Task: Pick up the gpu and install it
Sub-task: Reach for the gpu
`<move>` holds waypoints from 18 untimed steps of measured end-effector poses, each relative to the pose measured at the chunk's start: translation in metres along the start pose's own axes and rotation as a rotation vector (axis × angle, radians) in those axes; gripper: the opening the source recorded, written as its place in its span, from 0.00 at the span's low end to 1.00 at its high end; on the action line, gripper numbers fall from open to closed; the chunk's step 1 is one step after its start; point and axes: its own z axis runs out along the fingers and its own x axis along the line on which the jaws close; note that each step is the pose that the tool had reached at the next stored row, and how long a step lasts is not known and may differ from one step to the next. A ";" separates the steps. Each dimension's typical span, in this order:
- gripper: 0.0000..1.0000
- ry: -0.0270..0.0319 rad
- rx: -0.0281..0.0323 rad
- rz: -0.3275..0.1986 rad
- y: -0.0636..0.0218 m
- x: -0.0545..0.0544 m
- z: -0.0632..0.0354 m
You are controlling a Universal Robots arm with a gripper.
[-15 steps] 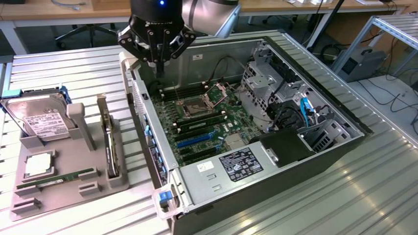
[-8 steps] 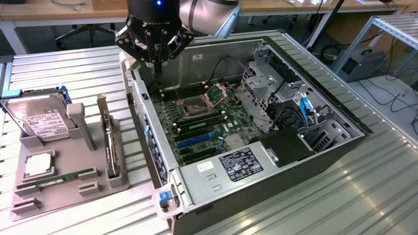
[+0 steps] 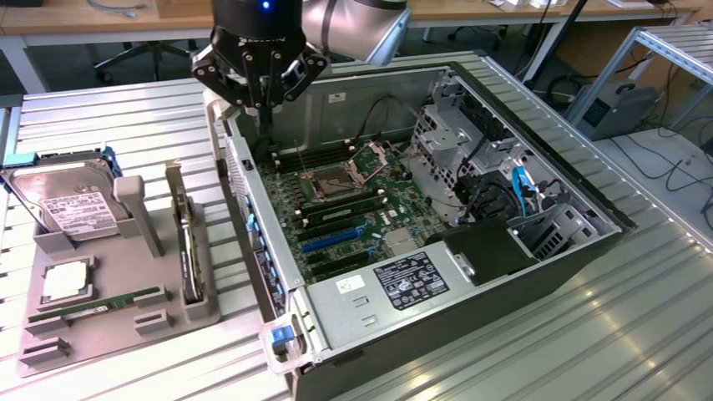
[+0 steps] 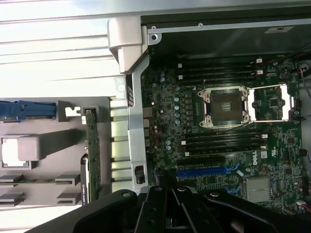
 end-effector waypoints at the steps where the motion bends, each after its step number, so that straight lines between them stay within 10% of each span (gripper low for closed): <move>1: 0.11 0.0000 0.0000 0.000 0.0000 0.001 0.0000; 18: 0.11 0.0001 0.0000 0.000 -0.0006 0.008 -0.0003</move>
